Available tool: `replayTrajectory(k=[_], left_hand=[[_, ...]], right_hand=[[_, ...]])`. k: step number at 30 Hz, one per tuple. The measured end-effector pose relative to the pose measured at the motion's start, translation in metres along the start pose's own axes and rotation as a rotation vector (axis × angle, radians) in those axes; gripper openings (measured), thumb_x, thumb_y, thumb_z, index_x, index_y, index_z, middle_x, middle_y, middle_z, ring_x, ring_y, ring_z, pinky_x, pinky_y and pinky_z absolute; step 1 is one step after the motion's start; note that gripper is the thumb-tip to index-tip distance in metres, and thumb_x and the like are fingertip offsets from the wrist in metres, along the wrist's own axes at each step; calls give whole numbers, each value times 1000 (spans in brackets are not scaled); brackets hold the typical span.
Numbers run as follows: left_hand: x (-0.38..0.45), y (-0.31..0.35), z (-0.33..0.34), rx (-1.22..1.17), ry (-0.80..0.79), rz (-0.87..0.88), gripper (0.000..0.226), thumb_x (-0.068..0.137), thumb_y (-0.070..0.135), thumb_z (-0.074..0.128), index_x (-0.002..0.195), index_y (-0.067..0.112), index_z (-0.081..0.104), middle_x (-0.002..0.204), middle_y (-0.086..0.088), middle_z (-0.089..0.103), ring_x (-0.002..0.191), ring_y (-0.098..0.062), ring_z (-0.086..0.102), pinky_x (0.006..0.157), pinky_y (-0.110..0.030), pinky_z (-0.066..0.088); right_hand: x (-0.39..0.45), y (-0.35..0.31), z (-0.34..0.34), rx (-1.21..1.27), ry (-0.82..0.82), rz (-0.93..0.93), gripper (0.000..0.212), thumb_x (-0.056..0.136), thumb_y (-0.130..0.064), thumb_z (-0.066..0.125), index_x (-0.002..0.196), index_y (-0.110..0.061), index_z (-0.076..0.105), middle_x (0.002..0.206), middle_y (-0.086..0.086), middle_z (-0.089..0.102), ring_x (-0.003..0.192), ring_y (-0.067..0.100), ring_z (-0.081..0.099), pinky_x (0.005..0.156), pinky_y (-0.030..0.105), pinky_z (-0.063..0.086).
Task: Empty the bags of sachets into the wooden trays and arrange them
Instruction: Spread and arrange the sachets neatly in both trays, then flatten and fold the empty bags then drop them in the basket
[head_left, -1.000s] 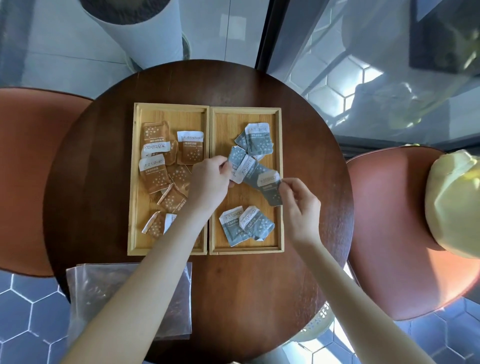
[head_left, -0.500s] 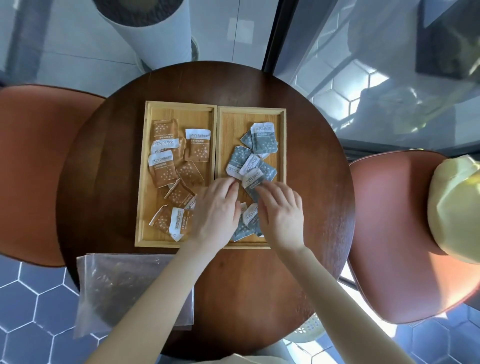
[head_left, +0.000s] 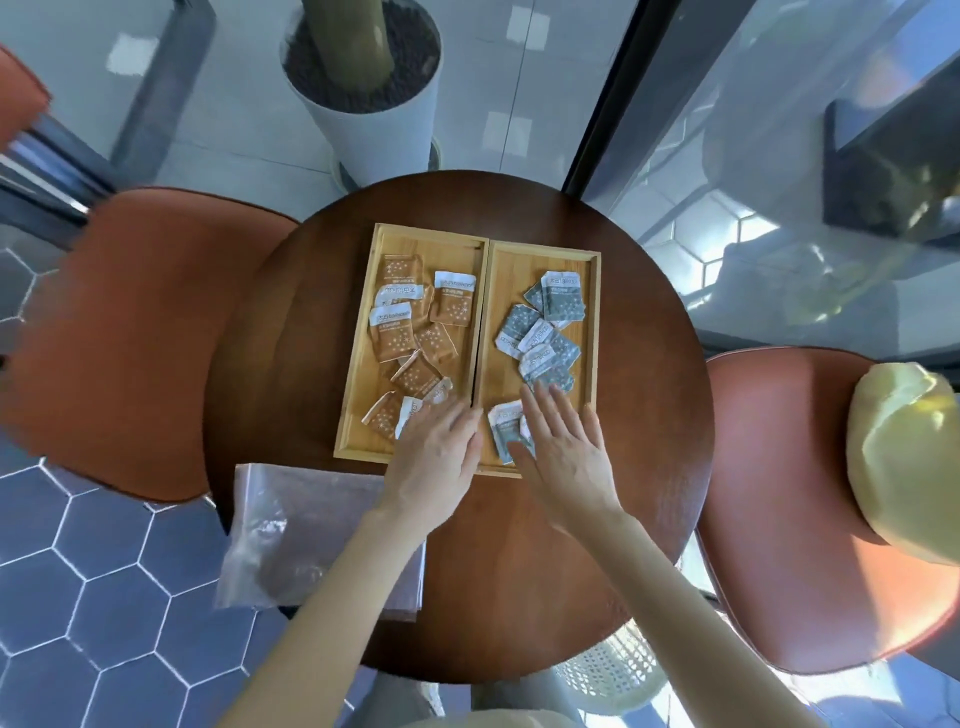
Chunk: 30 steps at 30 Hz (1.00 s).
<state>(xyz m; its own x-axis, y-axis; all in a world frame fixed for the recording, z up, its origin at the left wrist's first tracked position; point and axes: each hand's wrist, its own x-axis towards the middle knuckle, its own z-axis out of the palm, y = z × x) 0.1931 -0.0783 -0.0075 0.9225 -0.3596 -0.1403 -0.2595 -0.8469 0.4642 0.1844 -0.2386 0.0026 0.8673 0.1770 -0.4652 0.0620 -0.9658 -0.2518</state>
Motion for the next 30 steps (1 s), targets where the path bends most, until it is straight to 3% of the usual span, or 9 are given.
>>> replayTrajectory(k=[3,5,10,14,17,20,24,28,30], left_hand=[[-47,-16,-11,-92,111,-133,21,87,10,59,105,4,67,99,-12,72,85,-26,69,70,-34,57],[-79,-34,-14,-54,169,-229,19,82,7,65,101,5,68,94,-11,73,81,-26,69,68,-33,56],[-146,-87,-8,188,187,-395,43,75,8,71,117,4,59,122,-17,61,111,-36,58,84,-49,49],[-183,-121,4,209,93,-573,59,88,15,56,140,3,32,148,-20,32,137,-36,30,104,-55,32],[-191,-137,13,44,75,-677,57,94,18,46,142,-3,22,151,-22,25,140,-35,23,111,-48,25],[-190,-143,16,-294,194,-844,47,92,22,50,130,-5,43,131,-25,50,122,-38,46,102,-43,35],[-190,-147,7,-610,226,-992,29,78,35,55,78,8,66,71,-13,70,79,-34,66,82,-41,52],[-193,-143,-7,-496,240,-843,23,86,16,58,71,1,67,56,-14,67,62,-26,67,64,-18,44],[-198,-139,-13,-415,313,-689,25,86,16,59,69,1,69,55,-14,68,56,-27,65,60,-27,46]], right_hand=[[-24,-35,7,132,5,-68,58,93,-42,14,145,-18,20,155,1,21,144,15,11,117,39,5],[-38,-59,27,151,8,-118,58,90,-40,17,141,-17,32,149,2,36,140,16,25,116,40,13],[-64,-99,91,20,52,-182,46,75,-25,69,119,-18,59,125,3,63,116,20,58,94,44,47],[-76,-111,131,-80,53,-145,53,82,-35,46,132,-16,48,138,2,51,128,20,47,110,42,25],[-77,-109,150,-109,38,-103,61,88,-38,31,143,-14,22,151,2,26,139,18,21,111,41,4],[-76,-106,158,-84,36,-111,61,92,-40,18,144,-18,-5,152,-3,-6,139,15,-10,110,37,-15],[-77,-107,156,-81,38,-123,64,86,-46,2,142,-20,-13,149,-5,-17,137,14,-19,112,39,-17],[-72,-103,142,-90,119,-166,62,89,-45,27,145,-18,22,154,0,21,143,20,18,113,45,3],[-66,-99,130,-39,92,-187,56,90,-39,45,140,-18,34,148,2,37,137,22,32,115,42,12]])
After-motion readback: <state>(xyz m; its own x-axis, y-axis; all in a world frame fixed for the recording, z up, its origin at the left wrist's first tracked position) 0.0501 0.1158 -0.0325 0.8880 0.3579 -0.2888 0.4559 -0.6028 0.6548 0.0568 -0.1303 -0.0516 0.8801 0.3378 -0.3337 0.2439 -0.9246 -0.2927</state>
